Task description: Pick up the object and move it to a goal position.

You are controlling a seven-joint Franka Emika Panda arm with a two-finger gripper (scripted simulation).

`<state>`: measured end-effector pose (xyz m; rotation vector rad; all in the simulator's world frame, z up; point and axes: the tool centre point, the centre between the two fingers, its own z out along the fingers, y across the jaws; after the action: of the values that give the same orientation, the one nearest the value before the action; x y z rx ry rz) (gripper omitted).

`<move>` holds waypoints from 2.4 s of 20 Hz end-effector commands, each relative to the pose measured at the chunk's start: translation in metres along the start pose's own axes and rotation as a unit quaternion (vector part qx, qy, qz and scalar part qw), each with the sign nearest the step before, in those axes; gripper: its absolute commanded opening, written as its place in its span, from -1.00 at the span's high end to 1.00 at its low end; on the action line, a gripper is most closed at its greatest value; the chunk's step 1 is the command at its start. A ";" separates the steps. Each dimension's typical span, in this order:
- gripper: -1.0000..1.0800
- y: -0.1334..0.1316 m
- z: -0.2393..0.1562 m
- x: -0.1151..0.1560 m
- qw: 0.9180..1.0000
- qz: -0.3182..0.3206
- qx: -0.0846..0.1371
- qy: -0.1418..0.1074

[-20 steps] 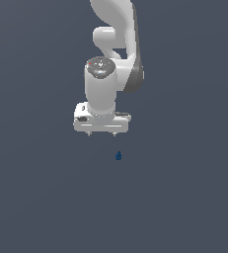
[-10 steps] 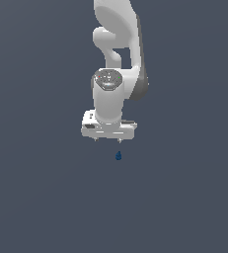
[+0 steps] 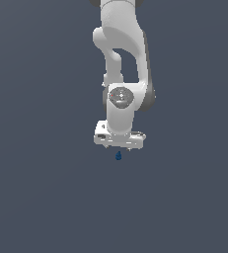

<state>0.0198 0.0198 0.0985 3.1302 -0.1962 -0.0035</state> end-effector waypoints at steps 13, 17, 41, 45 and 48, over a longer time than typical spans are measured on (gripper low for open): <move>-0.92 -0.005 0.036 0.000 1.000 0.006 0.002 0.001; -0.92 -0.006 0.052 0.000 1.000 0.007 0.003 0.001; 1.00 -0.012 0.037 -0.007 1.000 0.007 0.003 0.001; 1.00 -0.019 0.016 -0.015 1.000 0.007 0.003 0.001; 1.00 -0.026 -0.005 -0.024 1.000 0.007 0.003 0.001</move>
<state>0.0031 0.0444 0.0921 3.1336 -0.2193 -0.0020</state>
